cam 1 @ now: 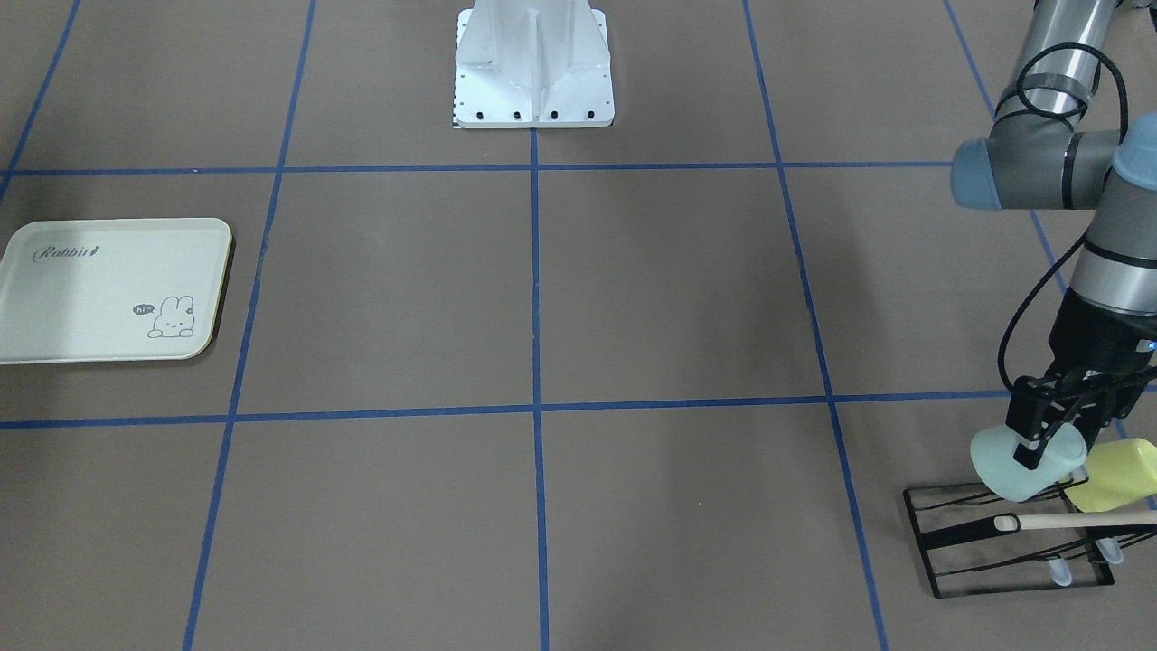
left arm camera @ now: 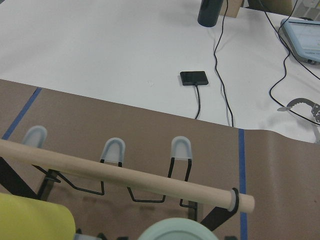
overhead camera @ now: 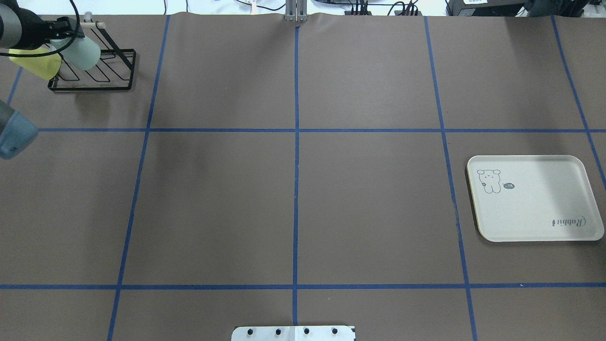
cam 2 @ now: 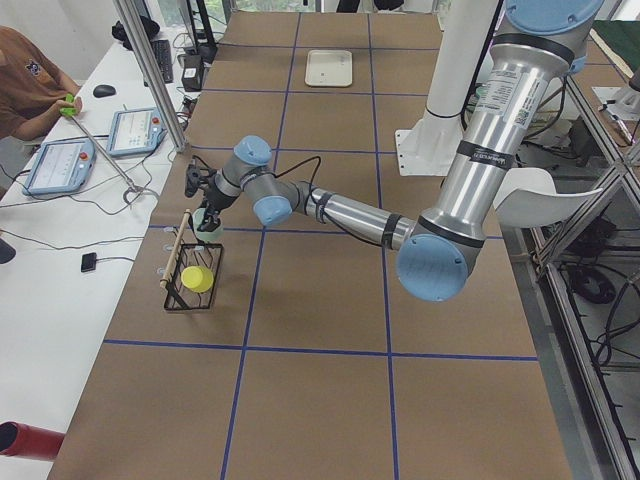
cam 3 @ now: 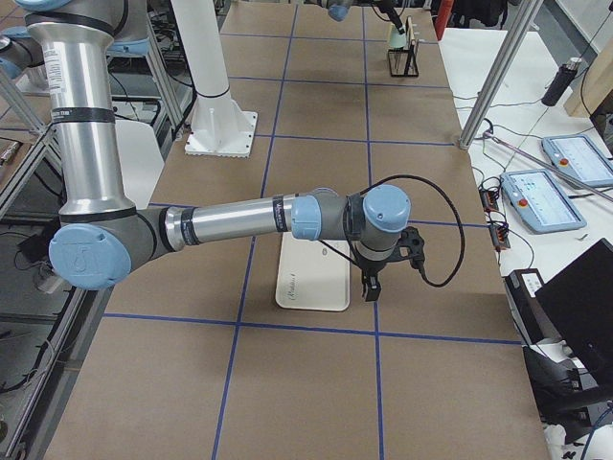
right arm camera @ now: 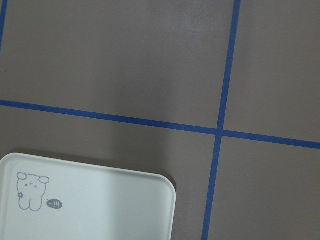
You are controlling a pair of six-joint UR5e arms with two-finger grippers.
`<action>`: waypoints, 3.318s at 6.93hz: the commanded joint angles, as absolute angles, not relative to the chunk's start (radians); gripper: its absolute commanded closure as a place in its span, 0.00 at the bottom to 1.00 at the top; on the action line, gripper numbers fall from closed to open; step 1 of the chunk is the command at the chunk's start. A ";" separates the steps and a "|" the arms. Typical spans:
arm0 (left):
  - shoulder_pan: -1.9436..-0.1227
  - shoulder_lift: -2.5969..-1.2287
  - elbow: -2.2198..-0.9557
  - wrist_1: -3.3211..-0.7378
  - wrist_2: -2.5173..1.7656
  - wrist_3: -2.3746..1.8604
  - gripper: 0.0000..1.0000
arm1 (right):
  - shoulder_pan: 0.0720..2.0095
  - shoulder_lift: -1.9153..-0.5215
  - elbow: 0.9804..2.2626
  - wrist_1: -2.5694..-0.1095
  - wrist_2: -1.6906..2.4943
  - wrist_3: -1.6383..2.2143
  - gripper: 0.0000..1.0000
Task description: Left arm grabs green cup and hands to right arm on tray
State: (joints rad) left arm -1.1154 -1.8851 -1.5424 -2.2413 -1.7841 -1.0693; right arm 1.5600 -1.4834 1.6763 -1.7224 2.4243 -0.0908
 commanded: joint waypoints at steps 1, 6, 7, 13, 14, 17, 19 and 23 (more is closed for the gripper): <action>-1.146 -1.850 -1.711 -2.089 -1.784 -1.069 0.74 | 1.518 -1.470 1.678 -1.721 2.401 -0.091 0.00; -1.169 -1.891 -1.770 -1.985 -1.772 -1.093 0.74 | 1.240 -1.379 1.646 -1.004 2.166 0.776 0.00; -1.169 -1.910 -1.772 -1.985 -1.772 -1.182 0.74 | 1.198 -1.349 1.651 -0.905 2.163 0.940 0.00; -1.135 -2.039 -1.917 -2.000 -2.226 -1.947 0.74 | 0.913 -1.275 1.646 -0.082 2.042 1.843 0.00; -1.131 -2.042 -1.943 -2.003 -2.303 -2.053 0.74 | 0.857 -1.266 1.647 -0.010 2.042 1.858 0.00; -0.939 -2.072 -1.963 -2.184 -2.299 -2.389 0.73 | 0.721 -1.189 1.647 0.032 2.040 1.876 0.00; -0.864 -2.127 -1.957 -2.187 -2.301 -2.480 0.73 | 0.640 -1.151 1.657 0.089 1.966 1.878 0.01; -0.828 -2.157 -1.951 -2.220 -2.303 -2.615 0.73 | 0.565 -1.149 1.654 0.214 1.884 1.876 0.01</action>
State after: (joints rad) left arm -0.8301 -2.1532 -1.9523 -2.2057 -2.3021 -2.5736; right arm 0.5708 -1.1487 1.6554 0.1769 1.8891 1.8762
